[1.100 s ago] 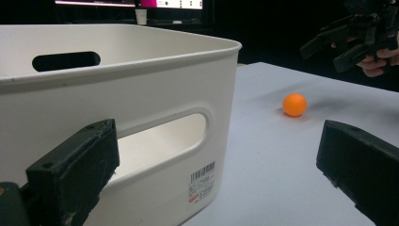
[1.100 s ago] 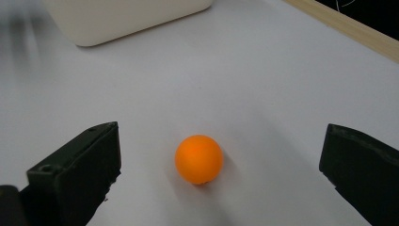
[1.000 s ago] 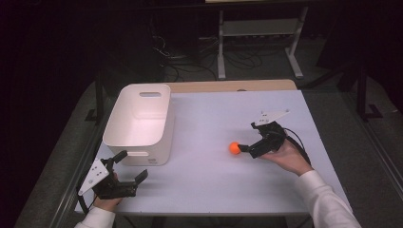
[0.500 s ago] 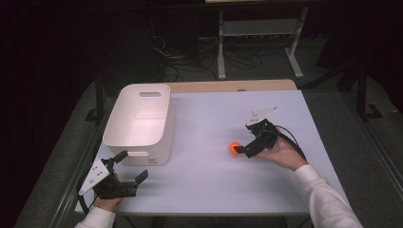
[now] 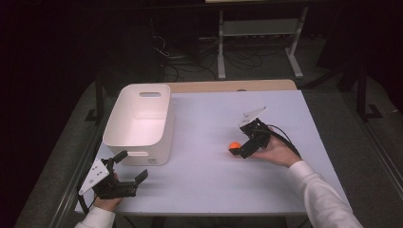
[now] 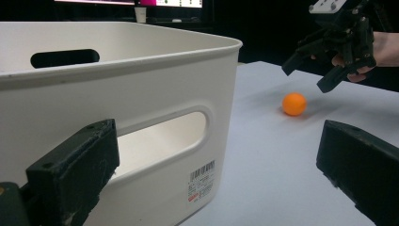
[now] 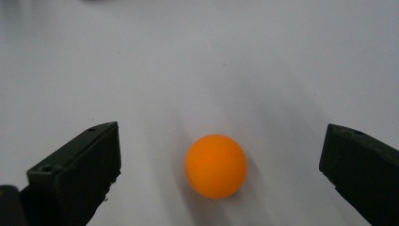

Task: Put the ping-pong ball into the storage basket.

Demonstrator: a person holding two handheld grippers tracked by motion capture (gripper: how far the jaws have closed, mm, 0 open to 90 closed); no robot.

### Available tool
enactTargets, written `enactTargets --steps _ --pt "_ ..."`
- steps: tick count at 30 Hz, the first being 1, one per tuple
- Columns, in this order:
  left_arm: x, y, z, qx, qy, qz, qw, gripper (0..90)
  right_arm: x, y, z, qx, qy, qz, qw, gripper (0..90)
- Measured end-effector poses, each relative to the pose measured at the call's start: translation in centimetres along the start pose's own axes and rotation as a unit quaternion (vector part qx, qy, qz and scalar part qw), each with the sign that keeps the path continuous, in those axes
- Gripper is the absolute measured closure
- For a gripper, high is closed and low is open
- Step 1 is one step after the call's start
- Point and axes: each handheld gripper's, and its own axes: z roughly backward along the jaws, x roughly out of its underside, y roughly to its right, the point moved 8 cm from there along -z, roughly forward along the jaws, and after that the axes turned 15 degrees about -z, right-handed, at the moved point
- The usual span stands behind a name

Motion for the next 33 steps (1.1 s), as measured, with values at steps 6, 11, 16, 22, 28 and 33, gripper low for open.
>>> enactTargets --steps 6,11,16,22,28,33 --pt "0.0 0.0 0.0 0.0 0.001 0.001 1.0 0.0 0.3 0.1 -0.9 -0.001 -0.017 0.0 0.9999 0.0" --pt "0.0 0.0 0.0 0.0 0.001 0.001 1.0 0.0 0.6 0.3 -1.5 -0.003 -0.028 0.01 0.9996 0.0" --pt "0.0 0.0 0.0 0.0 -0.002 -0.001 1.0 0.0 0.9 0.4 -2.0 -0.002 -0.04 0.01 0.9991 0.0" --pt "0.0 0.0 0.0 0.001 0.0 0.0 1.0 0.0 1.3 0.7 -2.6 0.002 -0.054 0.014 0.9984 0.0" --pt "0.1 0.0 0.0 0.001 -0.002 -0.001 1.0 0.0 1.7 1.0 -2.8 -0.004 -0.069 0.027 0.9972 6.7" --pt "0.1 0.0 0.0 0.001 -0.003 -0.001 1.0 0.0 1.7 1.2 -2.7 -0.006 -0.073 0.018 0.9972 15.1"
